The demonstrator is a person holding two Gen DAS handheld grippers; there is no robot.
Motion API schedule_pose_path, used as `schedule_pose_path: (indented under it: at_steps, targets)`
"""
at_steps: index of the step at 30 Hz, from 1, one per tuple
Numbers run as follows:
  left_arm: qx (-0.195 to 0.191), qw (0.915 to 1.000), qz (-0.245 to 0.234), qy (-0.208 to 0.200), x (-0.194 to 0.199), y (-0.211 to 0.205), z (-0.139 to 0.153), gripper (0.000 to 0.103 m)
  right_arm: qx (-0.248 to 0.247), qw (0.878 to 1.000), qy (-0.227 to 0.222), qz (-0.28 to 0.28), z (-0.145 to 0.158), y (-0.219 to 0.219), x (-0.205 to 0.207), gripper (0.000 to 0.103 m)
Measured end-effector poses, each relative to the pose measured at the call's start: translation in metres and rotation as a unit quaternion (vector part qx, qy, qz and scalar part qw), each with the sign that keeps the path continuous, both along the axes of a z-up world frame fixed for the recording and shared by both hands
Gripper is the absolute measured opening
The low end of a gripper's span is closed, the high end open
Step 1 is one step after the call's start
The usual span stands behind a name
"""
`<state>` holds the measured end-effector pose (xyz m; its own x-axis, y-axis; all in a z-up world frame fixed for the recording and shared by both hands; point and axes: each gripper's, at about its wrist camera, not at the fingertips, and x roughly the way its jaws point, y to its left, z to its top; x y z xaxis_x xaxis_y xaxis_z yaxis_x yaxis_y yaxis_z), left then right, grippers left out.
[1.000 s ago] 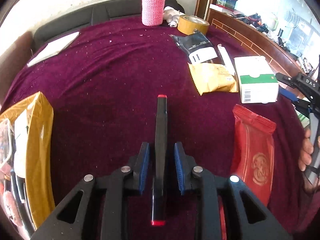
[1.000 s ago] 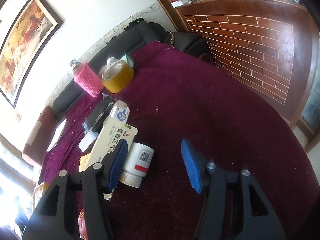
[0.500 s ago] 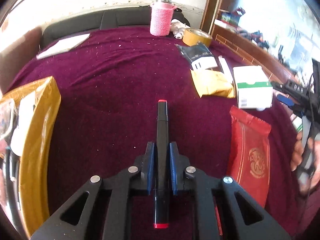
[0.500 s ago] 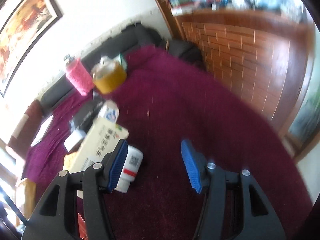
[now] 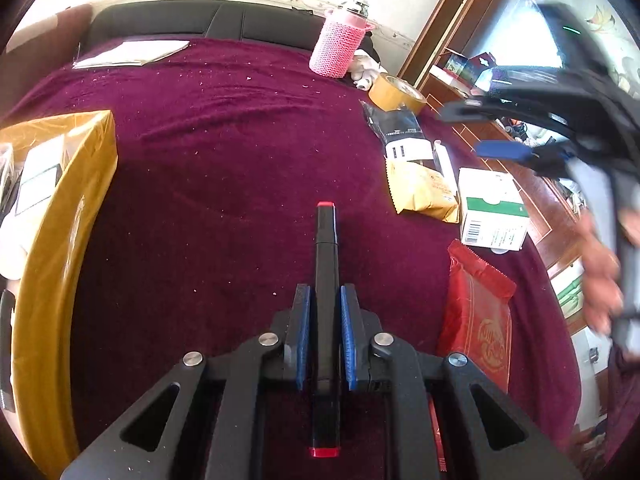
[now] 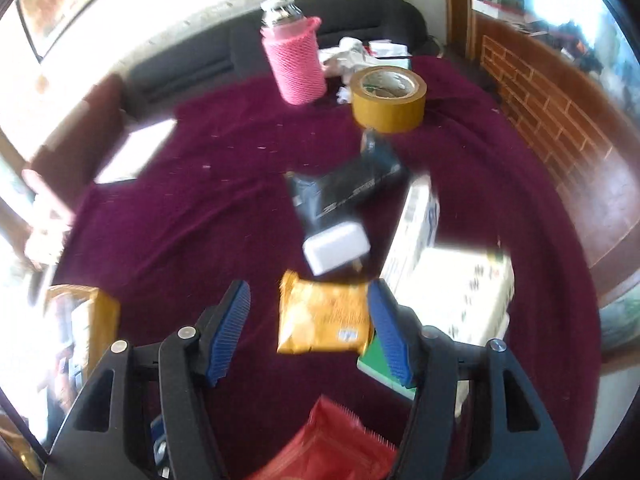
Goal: Organize objects
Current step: 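Carry the red-capped marker with the left gripper while the right gripper reaches for the white box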
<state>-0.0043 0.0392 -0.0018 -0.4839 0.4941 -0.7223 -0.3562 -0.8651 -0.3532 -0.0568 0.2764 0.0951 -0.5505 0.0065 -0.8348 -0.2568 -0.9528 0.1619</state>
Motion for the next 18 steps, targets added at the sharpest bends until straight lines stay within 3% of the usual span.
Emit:
schedule_pose_path:
  at_steps: [4, 7, 12, 14, 18]
  targets:
    - [0.018, 0.9998, 0.005, -0.007, -0.001, -0.006, -0.002, 0.012, 0.022, 0.996, -0.063, -0.055, -0.022, 0.006, -0.041, 0.06]
    - [0.027, 0.9996, 0.006, -0.011, -0.001, -0.008, -0.003, 0.012, -0.002, 0.991, -0.103, -0.088, -0.04, 0.015, -0.058, 0.06]
    - [0.026, 0.9996, 0.006, -0.011, -0.001, -0.008, -0.002, 0.012, -0.028, 0.987, -0.102, -0.12, -0.055, 0.028, -0.073, 0.059]
    - [0.033, 0.9993, 0.004, -0.014, -0.002, -0.01, -0.003, 0.012, -0.043, 0.985, -0.099, -0.134, -0.061, 0.03, -0.072, 0.051]
    - [0.068, 0.9971, -0.02, -0.029, -0.005, -0.012, -0.005, 0.012, -0.047, 0.991, -0.075, -0.101, -0.054, 0.02, -0.06, 0.051]
